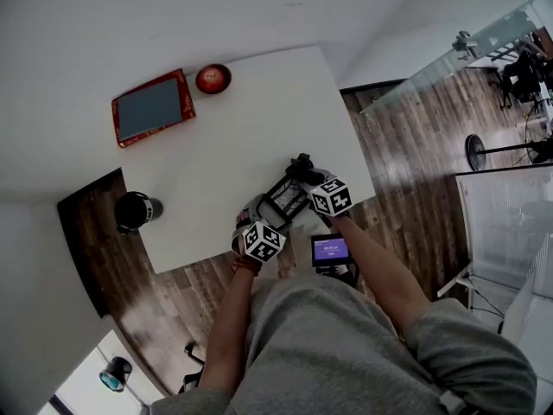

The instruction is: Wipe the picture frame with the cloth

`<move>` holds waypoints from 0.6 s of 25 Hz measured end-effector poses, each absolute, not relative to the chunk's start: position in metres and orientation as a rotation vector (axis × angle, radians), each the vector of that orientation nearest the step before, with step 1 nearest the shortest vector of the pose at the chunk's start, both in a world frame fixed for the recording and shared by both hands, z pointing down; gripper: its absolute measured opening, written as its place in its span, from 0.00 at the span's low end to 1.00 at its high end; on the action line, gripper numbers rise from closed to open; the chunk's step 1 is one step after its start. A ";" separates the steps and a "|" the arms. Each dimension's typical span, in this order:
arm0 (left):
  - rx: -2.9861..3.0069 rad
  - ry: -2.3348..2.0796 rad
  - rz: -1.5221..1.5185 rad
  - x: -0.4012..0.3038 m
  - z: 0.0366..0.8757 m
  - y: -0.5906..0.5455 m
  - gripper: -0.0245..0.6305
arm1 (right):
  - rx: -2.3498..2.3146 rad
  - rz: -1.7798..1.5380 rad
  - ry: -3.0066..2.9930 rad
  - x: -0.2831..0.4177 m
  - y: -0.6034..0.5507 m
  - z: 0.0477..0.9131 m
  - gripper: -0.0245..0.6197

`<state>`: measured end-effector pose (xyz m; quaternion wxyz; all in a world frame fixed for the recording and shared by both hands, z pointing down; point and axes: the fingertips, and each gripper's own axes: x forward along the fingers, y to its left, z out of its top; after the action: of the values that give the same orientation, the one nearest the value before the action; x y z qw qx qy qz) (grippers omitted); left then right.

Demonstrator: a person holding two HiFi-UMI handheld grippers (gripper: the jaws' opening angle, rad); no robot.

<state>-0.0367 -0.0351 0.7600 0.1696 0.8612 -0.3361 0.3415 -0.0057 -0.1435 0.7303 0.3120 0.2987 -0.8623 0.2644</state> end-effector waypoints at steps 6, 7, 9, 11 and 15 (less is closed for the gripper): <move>2.448 -0.962 0.984 -0.038 0.762 -0.036 0.79 | 0.754 0.705 -2.263 -0.014 -0.133 0.736 0.16; 2.448 -0.963 0.985 -0.038 0.762 -0.036 0.79 | 0.740 0.712 -2.262 -0.017 -0.129 0.736 0.16; 2.446 -0.963 0.986 -0.038 0.762 -0.035 0.79 | 0.701 0.706 -2.258 -0.022 -0.121 0.738 0.16; 2.446 -0.959 0.984 -0.036 0.762 -0.035 0.79 | 0.659 0.680 -2.253 -0.028 -0.112 0.738 0.16; 2.446 -0.960 0.982 -0.037 0.762 -0.035 0.79 | 0.613 0.666 -2.250 -0.041 -0.098 0.739 0.15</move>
<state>-0.0369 -0.0348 0.7618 0.1677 0.8597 -0.3373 0.3451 -0.0407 -0.0980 0.7387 0.3506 0.2368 -0.8689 0.2570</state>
